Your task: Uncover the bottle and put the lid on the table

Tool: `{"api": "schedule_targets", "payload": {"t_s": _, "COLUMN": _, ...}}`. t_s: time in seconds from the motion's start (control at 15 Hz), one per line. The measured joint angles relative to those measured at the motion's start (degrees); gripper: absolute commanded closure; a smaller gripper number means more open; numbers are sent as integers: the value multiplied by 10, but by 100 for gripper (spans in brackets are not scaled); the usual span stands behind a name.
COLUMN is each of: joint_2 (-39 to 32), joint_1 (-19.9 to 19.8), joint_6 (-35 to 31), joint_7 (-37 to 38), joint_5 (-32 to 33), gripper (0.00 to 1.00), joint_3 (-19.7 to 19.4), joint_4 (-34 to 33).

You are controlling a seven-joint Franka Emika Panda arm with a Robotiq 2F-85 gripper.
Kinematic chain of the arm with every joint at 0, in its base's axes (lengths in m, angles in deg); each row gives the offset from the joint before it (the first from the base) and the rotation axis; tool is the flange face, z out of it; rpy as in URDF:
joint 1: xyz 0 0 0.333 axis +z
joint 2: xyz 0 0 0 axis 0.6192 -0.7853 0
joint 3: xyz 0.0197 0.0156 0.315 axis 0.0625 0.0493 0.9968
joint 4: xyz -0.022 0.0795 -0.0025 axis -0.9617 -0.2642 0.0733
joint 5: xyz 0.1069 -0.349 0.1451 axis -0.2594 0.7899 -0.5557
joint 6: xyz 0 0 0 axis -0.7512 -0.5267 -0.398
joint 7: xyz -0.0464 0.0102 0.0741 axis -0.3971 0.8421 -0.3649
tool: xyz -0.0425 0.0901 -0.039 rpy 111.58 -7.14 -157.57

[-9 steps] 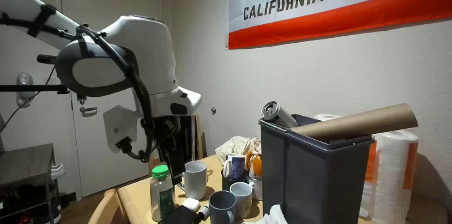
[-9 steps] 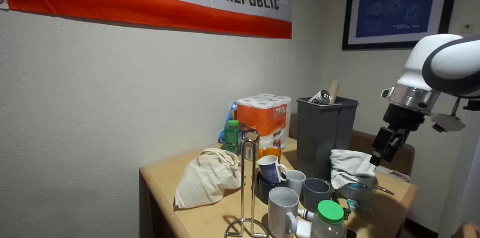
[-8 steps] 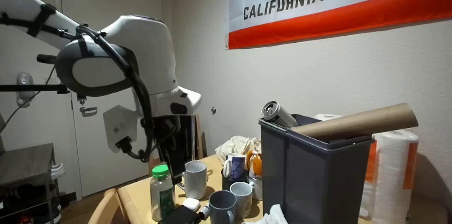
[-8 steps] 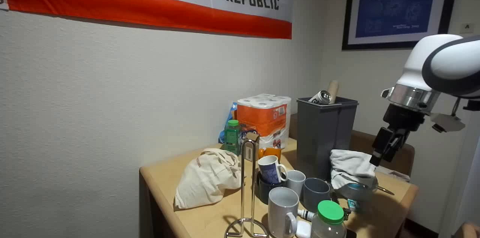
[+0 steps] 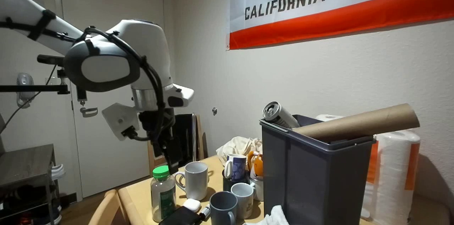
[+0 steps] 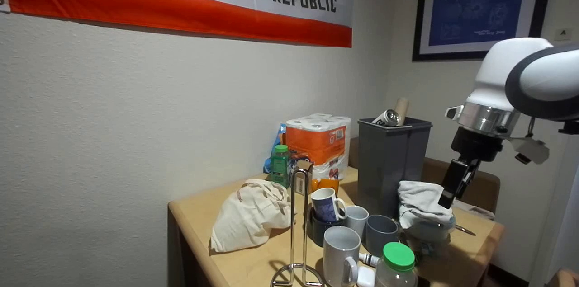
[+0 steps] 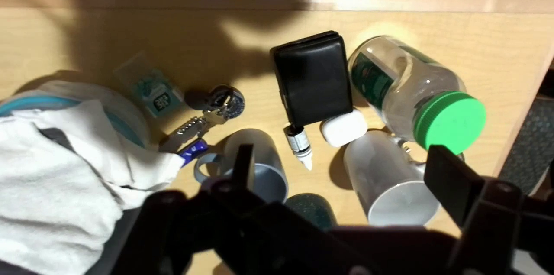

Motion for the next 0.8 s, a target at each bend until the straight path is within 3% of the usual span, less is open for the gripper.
{"api": "schedule_targets", "payload": {"t_s": 0.47, "joint_2": -42, "joint_1": 58, "joint_6": 28, "joint_7": 67, "joint_5": 50, "gripper": 0, "joint_3": 131, "joint_4": -30}}
{"api": "schedule_targets", "payload": {"t_s": 0.8, "joint_2": -113, "joint_1": 68, "joint_6": 16, "joint_7": 105, "joint_5": 116, "gripper": 0, "joint_3": 175, "joint_4": -61}}
